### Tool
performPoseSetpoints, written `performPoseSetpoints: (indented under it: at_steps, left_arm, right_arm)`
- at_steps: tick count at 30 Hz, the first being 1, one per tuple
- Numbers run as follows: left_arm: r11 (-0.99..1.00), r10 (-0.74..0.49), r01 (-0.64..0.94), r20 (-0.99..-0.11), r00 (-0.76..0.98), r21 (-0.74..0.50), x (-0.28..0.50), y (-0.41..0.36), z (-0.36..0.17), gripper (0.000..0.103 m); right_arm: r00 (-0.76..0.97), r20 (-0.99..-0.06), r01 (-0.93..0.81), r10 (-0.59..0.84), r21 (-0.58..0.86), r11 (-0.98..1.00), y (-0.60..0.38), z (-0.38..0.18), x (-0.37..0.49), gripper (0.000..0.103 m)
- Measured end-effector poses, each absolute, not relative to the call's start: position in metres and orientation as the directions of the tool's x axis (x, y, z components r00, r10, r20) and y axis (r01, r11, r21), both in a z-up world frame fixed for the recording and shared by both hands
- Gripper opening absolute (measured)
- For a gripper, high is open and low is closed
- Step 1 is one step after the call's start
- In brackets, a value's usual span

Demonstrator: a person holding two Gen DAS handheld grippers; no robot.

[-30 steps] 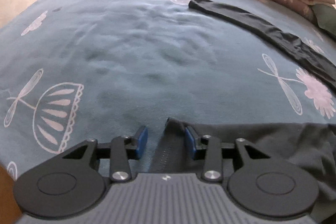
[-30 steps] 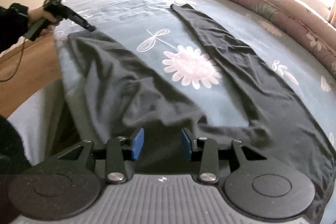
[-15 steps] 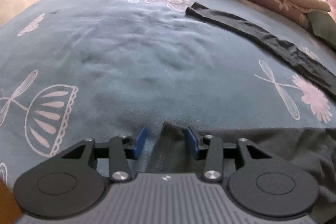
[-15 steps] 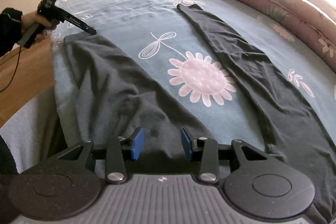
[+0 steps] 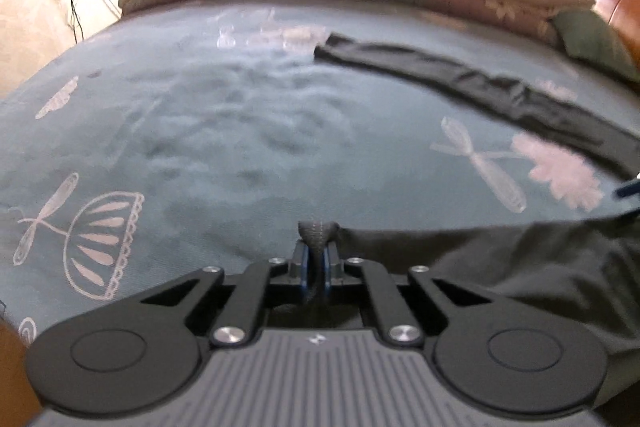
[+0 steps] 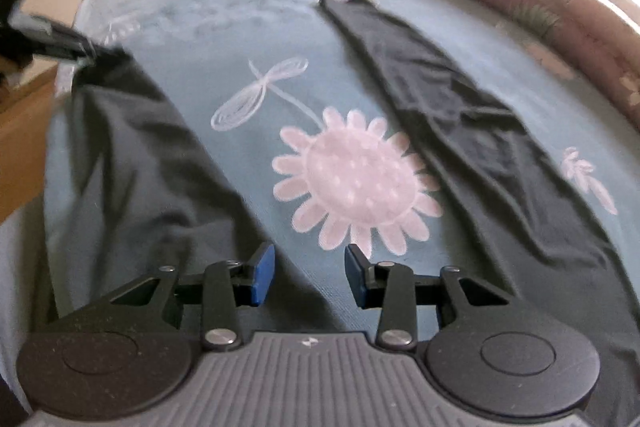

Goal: Fold clothes

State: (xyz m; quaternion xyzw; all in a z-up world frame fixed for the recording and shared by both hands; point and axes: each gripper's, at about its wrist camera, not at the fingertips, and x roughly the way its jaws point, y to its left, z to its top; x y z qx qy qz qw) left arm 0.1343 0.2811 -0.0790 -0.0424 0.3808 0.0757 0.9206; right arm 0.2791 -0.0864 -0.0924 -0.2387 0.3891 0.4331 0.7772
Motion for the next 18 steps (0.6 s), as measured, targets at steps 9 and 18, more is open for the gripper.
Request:
performPoseSetpoints:
  at_steps: [9, 18]
  left_arm:
    - [0.98, 0.138, -0.2, -0.658, 0.74, -0.02, 0.112, 0.283, -0.049, 0.005]
    - [0.97, 0.155, -0.242, -0.735, 0.66, -0.013, 0.134, 0.303, -0.079, 0.006]
  right_arm:
    - [0.399, -0.763, -0.904, 0.508, -0.233, 0.358, -0.062, -0.093, 0.24, 0.008]
    - [0.562, -0.677, -0.801, 0.475, -0.303, 0.516, -0.092, -0.072, 0.245, 0.039]
